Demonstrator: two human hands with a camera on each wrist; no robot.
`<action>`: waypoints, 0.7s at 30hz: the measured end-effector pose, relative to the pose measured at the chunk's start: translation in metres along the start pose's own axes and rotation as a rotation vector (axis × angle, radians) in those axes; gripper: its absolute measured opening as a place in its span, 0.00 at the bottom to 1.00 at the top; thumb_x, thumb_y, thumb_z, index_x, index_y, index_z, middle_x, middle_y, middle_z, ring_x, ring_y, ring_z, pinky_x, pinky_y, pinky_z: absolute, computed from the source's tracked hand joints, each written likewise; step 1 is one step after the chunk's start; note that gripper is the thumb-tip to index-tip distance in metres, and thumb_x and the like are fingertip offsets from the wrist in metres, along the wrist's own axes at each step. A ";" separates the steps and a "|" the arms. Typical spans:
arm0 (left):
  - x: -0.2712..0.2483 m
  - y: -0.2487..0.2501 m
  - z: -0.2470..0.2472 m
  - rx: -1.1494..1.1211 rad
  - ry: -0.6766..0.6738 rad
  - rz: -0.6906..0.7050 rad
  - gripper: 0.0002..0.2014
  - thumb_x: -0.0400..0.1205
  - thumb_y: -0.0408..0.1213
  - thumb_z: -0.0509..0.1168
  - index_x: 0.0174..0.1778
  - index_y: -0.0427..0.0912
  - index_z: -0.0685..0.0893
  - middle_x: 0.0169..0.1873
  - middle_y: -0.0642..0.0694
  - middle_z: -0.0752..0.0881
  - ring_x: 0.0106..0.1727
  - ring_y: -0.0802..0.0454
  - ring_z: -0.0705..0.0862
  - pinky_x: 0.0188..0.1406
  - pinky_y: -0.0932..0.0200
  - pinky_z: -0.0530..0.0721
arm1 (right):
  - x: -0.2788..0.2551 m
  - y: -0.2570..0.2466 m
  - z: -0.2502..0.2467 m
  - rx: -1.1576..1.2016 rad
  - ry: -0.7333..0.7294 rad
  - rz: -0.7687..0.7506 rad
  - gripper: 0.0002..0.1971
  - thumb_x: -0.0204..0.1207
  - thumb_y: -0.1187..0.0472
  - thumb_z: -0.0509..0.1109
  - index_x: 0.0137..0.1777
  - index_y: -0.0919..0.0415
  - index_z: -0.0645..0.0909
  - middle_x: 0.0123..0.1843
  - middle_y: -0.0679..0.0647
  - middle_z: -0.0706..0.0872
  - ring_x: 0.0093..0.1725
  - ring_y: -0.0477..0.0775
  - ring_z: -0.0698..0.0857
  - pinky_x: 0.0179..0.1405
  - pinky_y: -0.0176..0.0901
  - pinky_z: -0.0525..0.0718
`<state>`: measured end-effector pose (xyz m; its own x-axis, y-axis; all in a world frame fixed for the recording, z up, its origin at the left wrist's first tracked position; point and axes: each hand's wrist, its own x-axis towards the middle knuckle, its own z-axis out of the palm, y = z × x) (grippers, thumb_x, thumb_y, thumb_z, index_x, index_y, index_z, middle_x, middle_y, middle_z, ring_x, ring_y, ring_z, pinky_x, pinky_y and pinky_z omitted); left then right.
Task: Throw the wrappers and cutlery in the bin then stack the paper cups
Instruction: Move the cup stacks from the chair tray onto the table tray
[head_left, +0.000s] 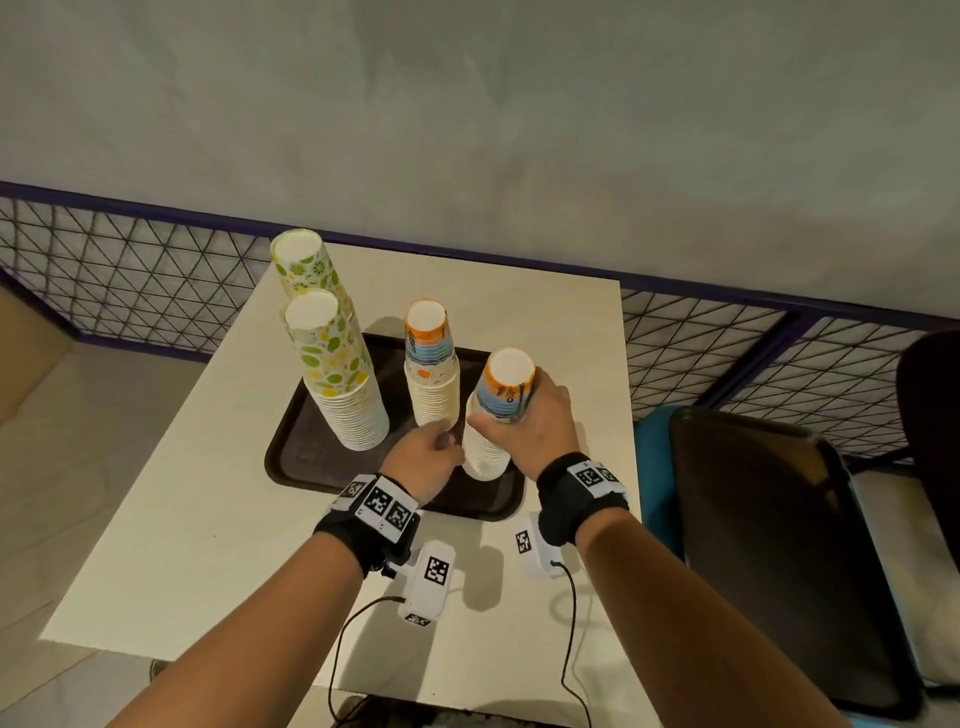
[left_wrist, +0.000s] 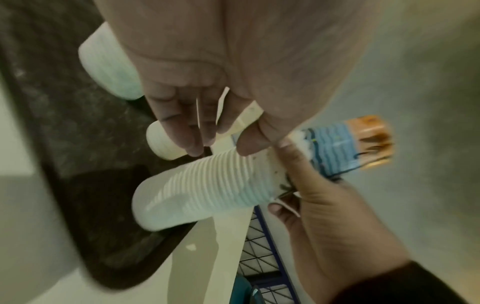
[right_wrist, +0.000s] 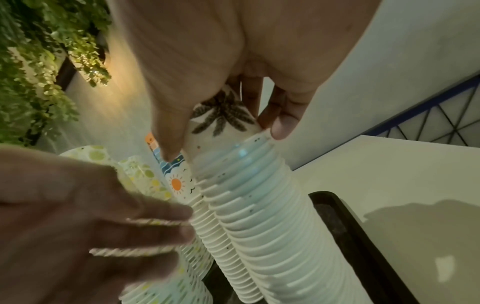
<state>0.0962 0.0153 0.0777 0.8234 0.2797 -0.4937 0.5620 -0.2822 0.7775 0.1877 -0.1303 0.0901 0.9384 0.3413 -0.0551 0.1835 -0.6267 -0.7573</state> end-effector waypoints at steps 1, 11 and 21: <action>-0.003 0.005 -0.008 0.060 0.051 0.041 0.28 0.80 0.38 0.69 0.79 0.44 0.76 0.63 0.45 0.86 0.63 0.46 0.86 0.69 0.46 0.82 | 0.000 -0.001 -0.001 0.002 0.000 0.009 0.42 0.56 0.37 0.85 0.71 0.46 0.72 0.66 0.47 0.84 0.68 0.55 0.82 0.70 0.58 0.82; -0.022 0.120 -0.109 0.308 0.353 0.551 0.29 0.79 0.41 0.73 0.77 0.55 0.75 0.65 0.49 0.76 0.57 0.55 0.83 0.54 0.59 0.84 | -0.010 -0.017 -0.018 0.060 0.038 0.008 0.50 0.64 0.43 0.85 0.82 0.45 0.61 0.77 0.47 0.74 0.75 0.53 0.72 0.76 0.59 0.76; 0.033 0.122 -0.102 0.912 0.151 0.297 0.38 0.77 0.47 0.74 0.83 0.55 0.67 0.74 0.37 0.72 0.71 0.34 0.79 0.70 0.42 0.83 | -0.006 -0.042 -0.037 0.050 -0.014 -0.095 0.52 0.68 0.51 0.84 0.84 0.32 0.54 0.78 0.50 0.72 0.75 0.53 0.74 0.75 0.53 0.77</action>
<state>0.1839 0.0835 0.1957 0.9586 0.1789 -0.2215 0.2298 -0.9455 0.2308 0.1855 -0.1320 0.1467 0.9134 0.4069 0.0097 0.2560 -0.5558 -0.7909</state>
